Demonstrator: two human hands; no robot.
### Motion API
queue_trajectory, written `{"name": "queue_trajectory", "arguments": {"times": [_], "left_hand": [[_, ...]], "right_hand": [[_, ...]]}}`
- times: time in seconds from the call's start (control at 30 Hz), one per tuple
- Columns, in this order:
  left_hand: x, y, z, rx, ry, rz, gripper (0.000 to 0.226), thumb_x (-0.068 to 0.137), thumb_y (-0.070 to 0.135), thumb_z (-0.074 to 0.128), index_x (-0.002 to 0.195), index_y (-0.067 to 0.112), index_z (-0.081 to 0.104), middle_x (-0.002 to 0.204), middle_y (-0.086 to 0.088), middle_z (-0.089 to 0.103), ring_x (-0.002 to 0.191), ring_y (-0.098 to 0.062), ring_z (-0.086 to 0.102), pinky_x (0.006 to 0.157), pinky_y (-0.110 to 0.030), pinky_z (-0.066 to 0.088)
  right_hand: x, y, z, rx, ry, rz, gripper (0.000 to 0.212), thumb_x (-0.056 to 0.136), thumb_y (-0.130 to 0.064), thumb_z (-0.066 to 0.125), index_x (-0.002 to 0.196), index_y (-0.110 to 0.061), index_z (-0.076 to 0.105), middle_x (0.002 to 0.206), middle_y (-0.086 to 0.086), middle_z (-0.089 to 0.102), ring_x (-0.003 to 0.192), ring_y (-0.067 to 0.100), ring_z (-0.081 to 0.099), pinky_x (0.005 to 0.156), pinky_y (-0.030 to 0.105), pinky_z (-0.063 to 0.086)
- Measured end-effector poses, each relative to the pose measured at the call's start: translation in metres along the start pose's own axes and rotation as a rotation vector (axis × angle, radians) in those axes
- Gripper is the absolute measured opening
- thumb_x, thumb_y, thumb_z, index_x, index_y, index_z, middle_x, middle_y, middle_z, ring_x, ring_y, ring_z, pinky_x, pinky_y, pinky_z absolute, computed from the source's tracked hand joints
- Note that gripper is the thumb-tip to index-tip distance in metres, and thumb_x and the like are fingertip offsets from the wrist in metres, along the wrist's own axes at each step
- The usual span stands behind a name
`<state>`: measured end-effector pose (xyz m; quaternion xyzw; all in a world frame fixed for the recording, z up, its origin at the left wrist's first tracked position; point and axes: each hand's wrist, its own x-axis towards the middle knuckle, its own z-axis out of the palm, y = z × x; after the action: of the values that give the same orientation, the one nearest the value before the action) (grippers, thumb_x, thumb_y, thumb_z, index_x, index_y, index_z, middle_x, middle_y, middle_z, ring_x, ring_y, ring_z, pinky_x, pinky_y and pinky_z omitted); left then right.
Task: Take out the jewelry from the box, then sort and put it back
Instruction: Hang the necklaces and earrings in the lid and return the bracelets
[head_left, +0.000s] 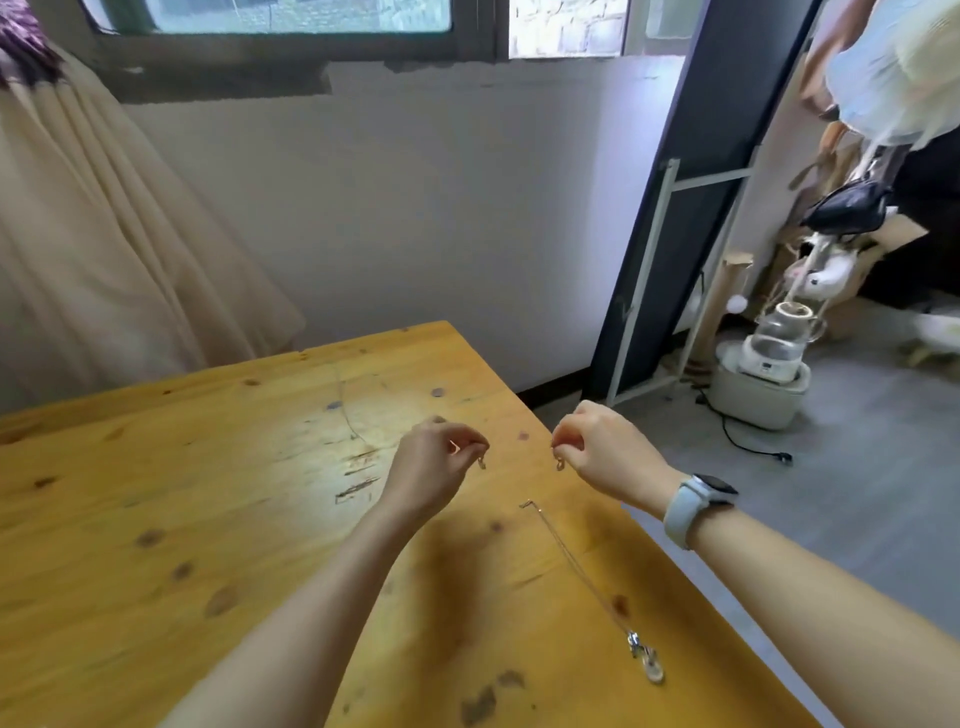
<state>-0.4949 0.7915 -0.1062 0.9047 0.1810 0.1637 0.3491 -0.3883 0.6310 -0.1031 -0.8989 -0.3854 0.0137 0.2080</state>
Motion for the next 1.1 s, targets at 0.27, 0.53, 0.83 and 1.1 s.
{"name": "queue_trajectory", "arguments": {"times": [0.27, 0.53, 0.83, 1.1], "left_hand": [[0.065, -0.023, 0.046, -0.113, -0.031, 0.028, 0.009, 0.081, 0.016, 0.066, 0.087, 0.016, 0.074, 0.088, -0.002, 0.063, 0.091, -0.015, 0.052, 0.079, -0.023, 0.036], [0.083, -0.027, 0.081, 0.080, -0.032, 0.021, 0.013, 0.084, 0.037, 0.061, 0.092, 0.034, 0.071, 0.107, 0.007, 0.060, 0.112, -0.017, 0.039, 0.091, -0.034, 0.028], [0.079, -0.030, 0.081, 0.032, 0.017, 0.027, 0.015, 0.083, 0.029, 0.061, 0.093, 0.029, 0.072, 0.101, 0.005, 0.059, 0.107, -0.018, 0.039, 0.094, -0.034, 0.033], [0.039, -0.029, 0.065, -0.066, 0.077, 0.027, 0.032, 0.084, 0.016, 0.055, 0.115, 0.019, 0.063, 0.110, 0.000, 0.052, 0.109, -0.018, 0.044, 0.094, -0.029, 0.038]], "right_hand": [[0.040, 0.025, 0.039, 0.276, -0.027, 0.079, 0.011, 0.084, -0.023, 0.061, 0.088, -0.018, 0.070, 0.086, -0.001, 0.051, 0.082, 0.011, 0.047, 0.070, 0.021, 0.036], [0.047, 0.041, 0.058, 0.369, 0.113, 0.111, 0.011, 0.082, -0.018, 0.064, 0.090, -0.015, 0.072, 0.084, 0.001, 0.058, 0.078, 0.011, 0.052, 0.068, 0.015, 0.039], [0.042, 0.039, 0.063, 0.364, 0.176, 0.101, 0.019, 0.086, -0.015, 0.059, 0.104, -0.015, 0.066, 0.094, -0.002, 0.061, 0.083, 0.005, 0.052, 0.068, 0.005, 0.037], [0.001, 0.034, 0.045, 0.222, 0.103, 0.033, 0.012, 0.087, -0.021, 0.056, 0.093, -0.017, 0.065, 0.088, -0.006, 0.055, 0.085, 0.011, 0.048, 0.076, 0.023, 0.036]]}}
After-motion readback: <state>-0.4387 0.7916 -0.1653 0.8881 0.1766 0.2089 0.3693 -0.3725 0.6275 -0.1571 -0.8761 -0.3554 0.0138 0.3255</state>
